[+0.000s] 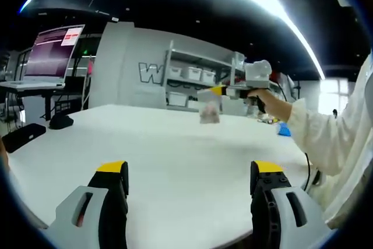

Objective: Open the resealable bag by pulling the two sides of the seal apart until the entire bag opening is separated and visibly accessible.

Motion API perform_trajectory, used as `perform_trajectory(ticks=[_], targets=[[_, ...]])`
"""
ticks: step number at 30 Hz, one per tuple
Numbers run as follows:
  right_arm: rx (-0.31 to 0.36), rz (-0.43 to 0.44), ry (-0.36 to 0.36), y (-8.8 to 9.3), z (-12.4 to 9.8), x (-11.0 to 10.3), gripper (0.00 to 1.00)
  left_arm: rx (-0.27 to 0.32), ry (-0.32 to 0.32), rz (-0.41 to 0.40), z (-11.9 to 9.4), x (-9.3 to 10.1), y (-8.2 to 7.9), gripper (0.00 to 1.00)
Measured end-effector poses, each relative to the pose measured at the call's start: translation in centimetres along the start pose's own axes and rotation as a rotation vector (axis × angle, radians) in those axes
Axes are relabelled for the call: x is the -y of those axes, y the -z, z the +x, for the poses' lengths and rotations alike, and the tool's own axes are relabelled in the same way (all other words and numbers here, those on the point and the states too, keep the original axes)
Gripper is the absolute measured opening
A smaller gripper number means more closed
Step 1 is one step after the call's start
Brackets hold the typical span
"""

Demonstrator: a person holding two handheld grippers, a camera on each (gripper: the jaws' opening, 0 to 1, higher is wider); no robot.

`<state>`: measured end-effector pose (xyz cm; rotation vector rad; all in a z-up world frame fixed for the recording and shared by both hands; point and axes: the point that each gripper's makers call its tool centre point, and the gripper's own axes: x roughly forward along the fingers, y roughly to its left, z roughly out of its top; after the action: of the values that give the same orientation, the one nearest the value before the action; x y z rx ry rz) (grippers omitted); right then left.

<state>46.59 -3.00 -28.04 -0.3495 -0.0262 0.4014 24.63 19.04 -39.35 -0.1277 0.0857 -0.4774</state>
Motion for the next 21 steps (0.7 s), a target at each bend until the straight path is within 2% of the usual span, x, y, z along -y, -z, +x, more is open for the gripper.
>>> perform_trajectory(ticks=[21], targets=[[0.029,-0.008,-0.027,-0.8,-3.0,-0.6,0.0,-0.01,0.011,-0.001,0.1,0.4,0.3,0.85]])
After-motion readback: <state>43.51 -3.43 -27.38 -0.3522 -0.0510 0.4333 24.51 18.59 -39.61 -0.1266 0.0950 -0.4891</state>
